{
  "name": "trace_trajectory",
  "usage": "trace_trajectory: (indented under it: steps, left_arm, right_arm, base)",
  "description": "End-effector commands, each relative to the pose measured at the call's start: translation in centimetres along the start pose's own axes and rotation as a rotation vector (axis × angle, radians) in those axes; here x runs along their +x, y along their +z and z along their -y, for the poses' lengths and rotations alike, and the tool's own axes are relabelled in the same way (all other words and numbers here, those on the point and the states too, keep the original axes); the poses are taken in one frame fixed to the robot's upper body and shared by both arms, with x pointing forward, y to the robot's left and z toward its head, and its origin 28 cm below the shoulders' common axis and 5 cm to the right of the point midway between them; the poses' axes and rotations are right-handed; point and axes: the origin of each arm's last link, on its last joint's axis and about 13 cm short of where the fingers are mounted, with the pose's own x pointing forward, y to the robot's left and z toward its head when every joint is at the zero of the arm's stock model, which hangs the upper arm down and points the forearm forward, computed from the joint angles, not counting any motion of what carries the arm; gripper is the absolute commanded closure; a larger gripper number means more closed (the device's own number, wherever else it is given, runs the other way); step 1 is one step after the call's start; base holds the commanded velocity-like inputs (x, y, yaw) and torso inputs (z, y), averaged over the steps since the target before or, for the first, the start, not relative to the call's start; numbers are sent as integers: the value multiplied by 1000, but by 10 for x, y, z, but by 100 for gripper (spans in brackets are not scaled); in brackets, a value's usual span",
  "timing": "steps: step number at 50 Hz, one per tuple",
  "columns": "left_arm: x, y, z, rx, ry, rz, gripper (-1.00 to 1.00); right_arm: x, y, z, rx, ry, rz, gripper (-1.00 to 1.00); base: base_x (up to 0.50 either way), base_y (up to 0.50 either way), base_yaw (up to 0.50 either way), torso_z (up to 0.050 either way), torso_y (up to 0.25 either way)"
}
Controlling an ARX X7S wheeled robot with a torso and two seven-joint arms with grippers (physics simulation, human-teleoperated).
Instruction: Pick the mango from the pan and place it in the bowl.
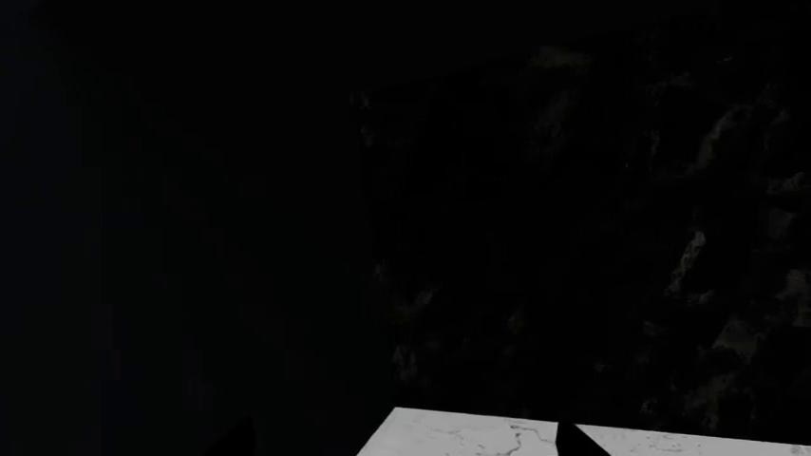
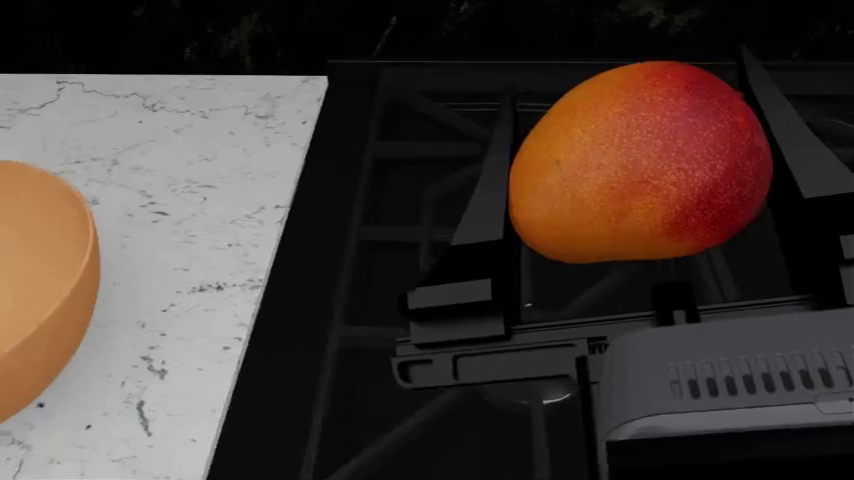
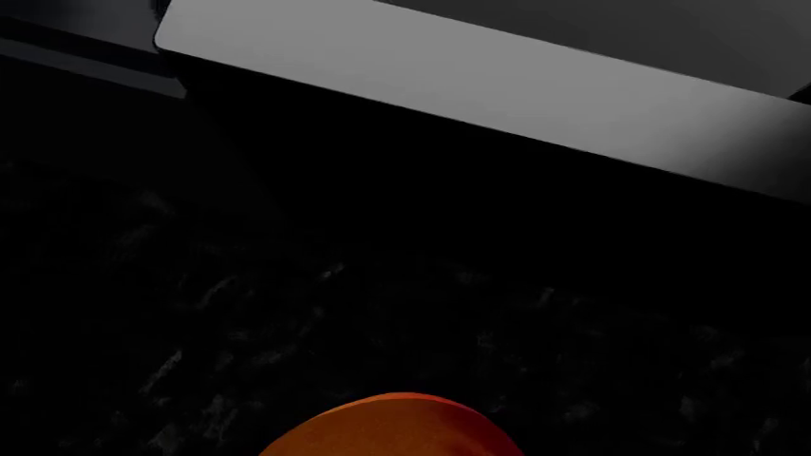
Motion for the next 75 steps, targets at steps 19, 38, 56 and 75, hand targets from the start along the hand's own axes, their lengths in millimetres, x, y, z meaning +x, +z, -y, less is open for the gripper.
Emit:
trace_trajectory:
  steps: [19, 38, 56, 75]
  left_arm:
    - [0, -1, 3, -13, -5, -13, -100]
    - [1, -3, 4, -13, -9, -17, -100]
    - [0, -2, 2, -18, -4, -17, -100]
    - [1, -5, 2, -22, -5, -25, -100]
  right_arm:
    - [2, 1, 4, -3, -13, 45, 100]
    - [2, 1, 4, 0, -15, 44, 100]
    - [3, 1, 4, 3, -14, 42, 100]
    - [4, 1, 3, 16, -12, 32, 100]
  base:
    - [0, 220, 0, 0, 1]
    - [0, 219, 0, 0, 0]
    - [0, 56, 0, 0, 0]
    - [0, 0, 0, 0, 1]
